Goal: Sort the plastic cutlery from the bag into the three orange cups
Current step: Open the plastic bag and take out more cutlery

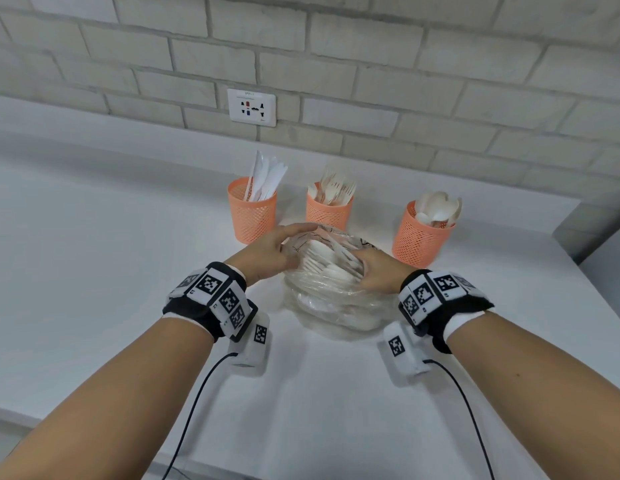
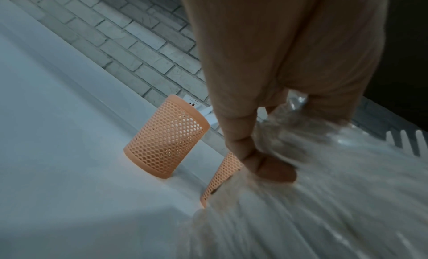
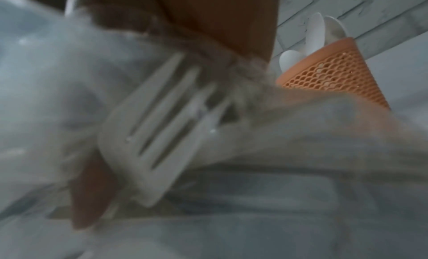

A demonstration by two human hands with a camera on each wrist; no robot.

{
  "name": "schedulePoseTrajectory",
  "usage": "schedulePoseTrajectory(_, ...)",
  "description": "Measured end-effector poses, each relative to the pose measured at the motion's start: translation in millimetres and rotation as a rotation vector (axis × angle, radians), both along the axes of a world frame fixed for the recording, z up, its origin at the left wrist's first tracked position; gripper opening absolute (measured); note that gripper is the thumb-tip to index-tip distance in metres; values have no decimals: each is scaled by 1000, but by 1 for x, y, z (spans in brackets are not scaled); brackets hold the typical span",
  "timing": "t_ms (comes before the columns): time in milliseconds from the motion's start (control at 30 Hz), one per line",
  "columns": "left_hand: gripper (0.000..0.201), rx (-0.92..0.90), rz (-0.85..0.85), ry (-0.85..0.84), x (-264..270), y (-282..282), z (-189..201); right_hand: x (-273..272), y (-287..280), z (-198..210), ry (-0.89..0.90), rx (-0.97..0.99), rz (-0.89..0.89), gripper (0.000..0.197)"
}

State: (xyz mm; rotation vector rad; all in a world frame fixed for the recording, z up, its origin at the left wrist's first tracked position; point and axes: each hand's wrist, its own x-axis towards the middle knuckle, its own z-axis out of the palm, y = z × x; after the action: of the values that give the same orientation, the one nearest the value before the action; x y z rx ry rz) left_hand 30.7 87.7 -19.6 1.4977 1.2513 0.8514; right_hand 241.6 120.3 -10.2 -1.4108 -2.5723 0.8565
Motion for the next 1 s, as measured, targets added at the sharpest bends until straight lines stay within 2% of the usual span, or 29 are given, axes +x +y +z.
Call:
schedulePoseTrajectory(100,63,15,14,7,-1,1,3,1,2,5,7,-7,-20,40)
schedulePoseTrajectory(200,65,19,8,6,1,1,7,-1,3,6,32,-39,-40,56)
schedulePoseTrajectory(267,70,-3,-48,6,3,-1,10,-3,1,6,120,-70,-121,63)
schedulePoseTrajectory(333,81,-10,-85,82,3,-2,13,-5,-1,6,178,-94,-177,59)
schedulePoseTrajectory(400,87,-10,-77,210,2,-1,14,-7,-5,8,149,-82,-133,57)
schedulePoseTrajectory(500,76,-17,57,341,0,0,15,-3,-10,15,179,-84,-93,50)
schedulePoseTrajectory(600,68,41,72,504,-2,1,11,2,-10,25,335,-135,-157,48)
schedulePoseTrajectory(700,70,188,73,497,4,-6,13,4,-10,32,562,-133,-249,45)
schedulePoseTrajectory(800,100,272,55,450,17,-11,22,1,-13,42,760,-88,-307,31)
schedulePoseTrajectory(867,109,308,-32,585,26,-14,24,-2,-14,49,880,-90,-316,27)
schedulePoseTrajectory(1000,95,351,-216,903,44,-16,18,-3,-12,59,1007,-90,-352,26)
